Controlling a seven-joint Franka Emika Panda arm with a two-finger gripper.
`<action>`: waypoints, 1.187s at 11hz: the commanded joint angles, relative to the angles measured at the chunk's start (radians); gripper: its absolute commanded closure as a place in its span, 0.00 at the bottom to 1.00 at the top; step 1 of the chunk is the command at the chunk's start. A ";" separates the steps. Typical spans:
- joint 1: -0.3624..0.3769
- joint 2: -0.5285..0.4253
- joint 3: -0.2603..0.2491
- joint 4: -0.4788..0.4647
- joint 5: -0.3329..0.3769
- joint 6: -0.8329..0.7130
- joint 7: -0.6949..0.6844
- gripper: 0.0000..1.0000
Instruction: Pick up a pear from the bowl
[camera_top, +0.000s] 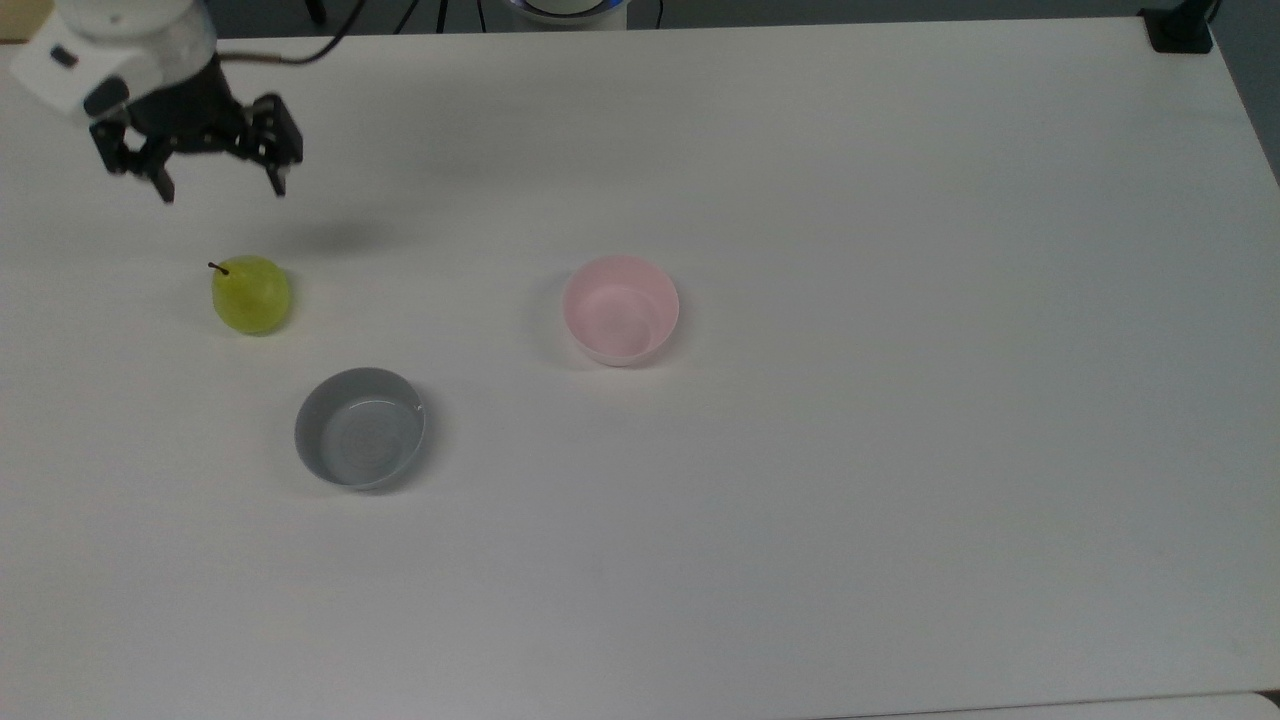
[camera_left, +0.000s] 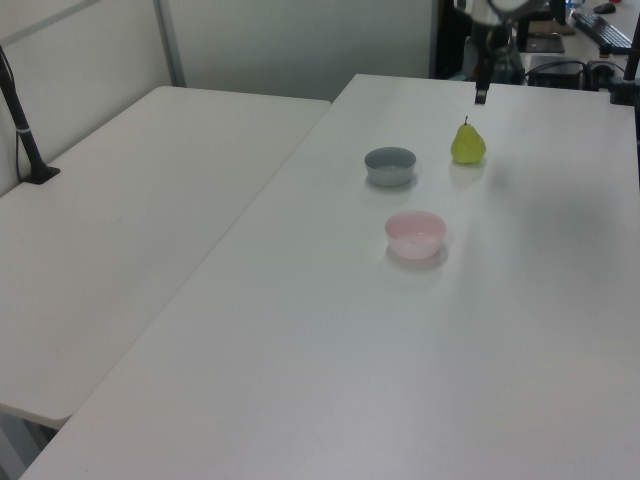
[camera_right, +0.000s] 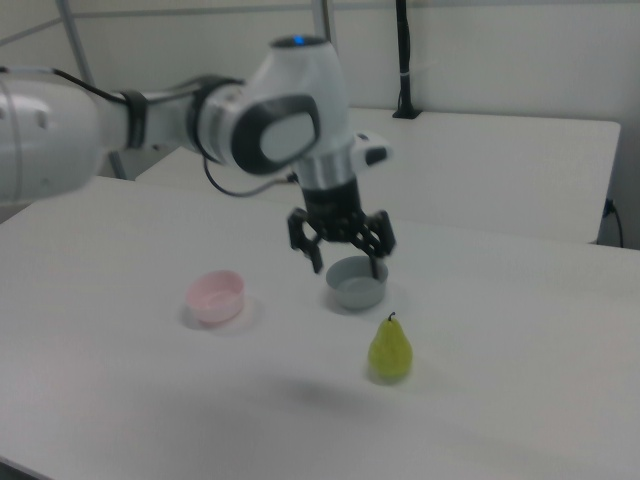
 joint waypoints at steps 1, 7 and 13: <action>0.076 -0.157 -0.002 0.031 0.009 -0.244 0.166 0.00; 0.258 -0.214 -0.012 0.079 0.116 -0.397 0.335 0.00; 0.332 -0.191 -0.050 0.056 0.128 -0.230 0.333 0.00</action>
